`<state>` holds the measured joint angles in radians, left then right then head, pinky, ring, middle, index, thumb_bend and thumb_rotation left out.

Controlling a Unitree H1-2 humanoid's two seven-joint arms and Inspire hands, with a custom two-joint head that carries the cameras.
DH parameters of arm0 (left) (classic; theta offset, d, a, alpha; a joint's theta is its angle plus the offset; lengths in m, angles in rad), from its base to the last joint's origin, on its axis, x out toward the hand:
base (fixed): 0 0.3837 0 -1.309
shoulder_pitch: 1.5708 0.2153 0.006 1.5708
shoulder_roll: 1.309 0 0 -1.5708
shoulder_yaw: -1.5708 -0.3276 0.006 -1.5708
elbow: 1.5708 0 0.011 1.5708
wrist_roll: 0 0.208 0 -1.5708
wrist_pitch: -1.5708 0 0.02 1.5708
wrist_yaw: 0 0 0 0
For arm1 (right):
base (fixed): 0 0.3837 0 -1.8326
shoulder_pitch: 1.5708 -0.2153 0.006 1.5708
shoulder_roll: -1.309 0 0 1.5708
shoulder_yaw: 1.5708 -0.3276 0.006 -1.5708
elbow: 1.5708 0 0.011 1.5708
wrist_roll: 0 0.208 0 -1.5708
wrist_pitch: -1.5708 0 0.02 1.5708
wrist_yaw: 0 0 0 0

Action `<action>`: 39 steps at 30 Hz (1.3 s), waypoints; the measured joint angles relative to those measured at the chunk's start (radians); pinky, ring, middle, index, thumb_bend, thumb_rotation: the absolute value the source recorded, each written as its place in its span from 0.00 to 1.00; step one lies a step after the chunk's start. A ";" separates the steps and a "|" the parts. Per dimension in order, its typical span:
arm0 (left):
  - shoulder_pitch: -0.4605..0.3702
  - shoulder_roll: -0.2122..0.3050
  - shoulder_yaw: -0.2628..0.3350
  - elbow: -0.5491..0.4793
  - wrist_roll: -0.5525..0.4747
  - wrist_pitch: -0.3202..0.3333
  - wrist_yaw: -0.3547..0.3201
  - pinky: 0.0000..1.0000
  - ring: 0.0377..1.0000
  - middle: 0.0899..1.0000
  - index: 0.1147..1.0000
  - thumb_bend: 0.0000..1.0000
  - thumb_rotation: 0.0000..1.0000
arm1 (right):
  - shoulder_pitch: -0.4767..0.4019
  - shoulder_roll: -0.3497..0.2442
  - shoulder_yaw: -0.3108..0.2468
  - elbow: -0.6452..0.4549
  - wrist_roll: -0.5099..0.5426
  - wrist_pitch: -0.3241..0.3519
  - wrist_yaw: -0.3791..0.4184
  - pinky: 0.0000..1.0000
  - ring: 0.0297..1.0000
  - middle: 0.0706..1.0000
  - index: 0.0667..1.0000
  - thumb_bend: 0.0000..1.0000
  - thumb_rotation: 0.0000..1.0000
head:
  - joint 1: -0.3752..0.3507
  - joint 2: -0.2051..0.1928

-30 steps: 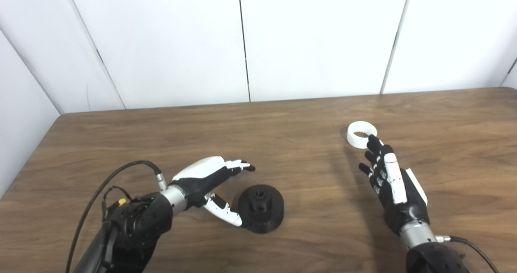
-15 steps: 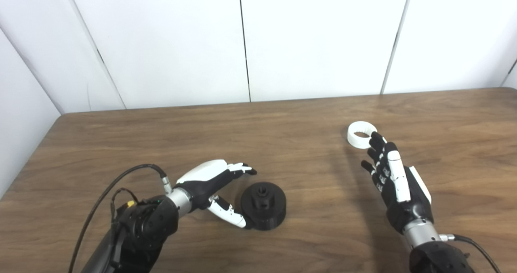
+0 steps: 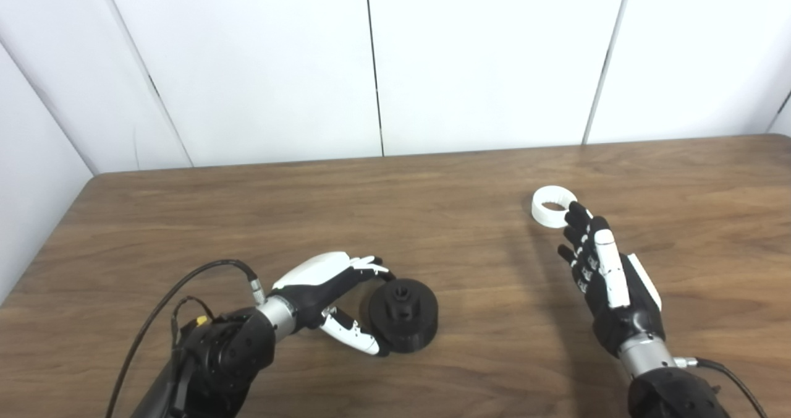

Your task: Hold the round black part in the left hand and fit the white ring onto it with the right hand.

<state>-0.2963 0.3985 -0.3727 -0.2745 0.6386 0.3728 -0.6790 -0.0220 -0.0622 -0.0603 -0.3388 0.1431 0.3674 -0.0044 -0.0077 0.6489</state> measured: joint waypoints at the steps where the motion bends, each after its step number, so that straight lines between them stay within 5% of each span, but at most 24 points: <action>1: 0.000 0.000 0.000 0.000 -0.002 0.001 0.000 0.98 1.00 1.00 0.83 1.00 0.35 | 0.000 0.000 0.000 0.000 0.000 0.000 0.000 0.97 0.99 0.97 0.96 0.46 1.00 | 0.000 0.000; 39: 0.010 -0.023 -0.050 -0.008 0.012 0.003 0.053 0.97 1.00 1.00 0.82 1.00 0.41 | 0.000 -0.006 0.000 0.000 -0.006 0.003 0.000 0.97 0.99 0.97 0.95 0.47 1.00 | -0.002 0.003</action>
<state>-0.2861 0.3755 -0.4227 -0.2824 0.6507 0.3759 -0.6260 -0.0216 -0.0679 -0.0602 -0.3386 0.1375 0.3703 -0.0043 -0.0092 0.6519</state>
